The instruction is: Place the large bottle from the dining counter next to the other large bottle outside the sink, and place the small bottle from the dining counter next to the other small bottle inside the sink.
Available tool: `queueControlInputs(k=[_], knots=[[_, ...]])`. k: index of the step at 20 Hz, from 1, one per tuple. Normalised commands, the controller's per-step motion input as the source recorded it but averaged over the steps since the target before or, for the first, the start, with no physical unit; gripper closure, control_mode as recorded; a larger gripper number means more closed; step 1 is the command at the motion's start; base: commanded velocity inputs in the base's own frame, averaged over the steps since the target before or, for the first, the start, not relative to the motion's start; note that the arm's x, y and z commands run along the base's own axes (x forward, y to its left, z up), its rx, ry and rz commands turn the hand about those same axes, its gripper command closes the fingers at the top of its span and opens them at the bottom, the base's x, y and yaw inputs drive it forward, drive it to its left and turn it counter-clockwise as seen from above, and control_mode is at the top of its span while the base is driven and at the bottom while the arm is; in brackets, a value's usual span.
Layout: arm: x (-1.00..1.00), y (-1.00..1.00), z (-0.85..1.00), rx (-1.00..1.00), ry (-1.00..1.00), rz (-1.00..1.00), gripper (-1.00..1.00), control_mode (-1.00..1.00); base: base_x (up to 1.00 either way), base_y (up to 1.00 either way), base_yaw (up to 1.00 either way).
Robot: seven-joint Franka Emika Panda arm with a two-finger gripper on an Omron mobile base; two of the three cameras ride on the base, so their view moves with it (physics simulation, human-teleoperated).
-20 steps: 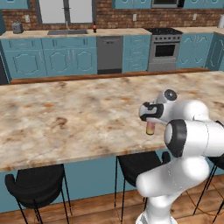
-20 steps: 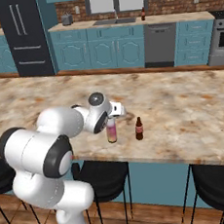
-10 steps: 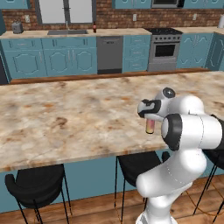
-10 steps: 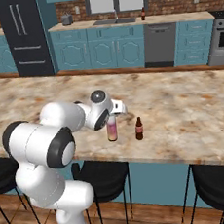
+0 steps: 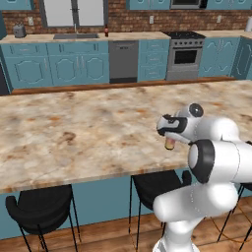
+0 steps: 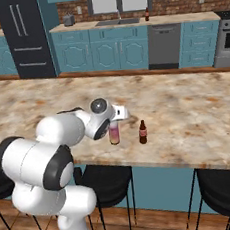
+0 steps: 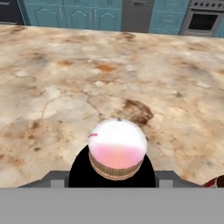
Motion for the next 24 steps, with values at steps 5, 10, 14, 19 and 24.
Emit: queueControlInputs(k=[5, 10, 14, 19, 24], knots=[[0.00, 0.00, 0.08, 0.01, -0.03, 0.00, 1.00, -1.00, 0.00, 0.00, 0.00], [0.00, 0.00, 0.13, 0.01, -0.01, 0.00, 1.00, -1.00, 0.00, 0.00, 0.00], [0.00, 0.00, 0.26, 0.02, -0.01, 0.00, 1.00, -1.00, 0.00, 0.00, 0.00], [0.00, 0.00, 0.11, 0.02, 0.00, 0.00, 1.00, 1.00, 0.00, 0.00, 0.00], [0.00, 0.00, 0.00, 0.00, 0.00, 0.00, 1.00, 1.00, 0.00, 0.05, 0.00]])
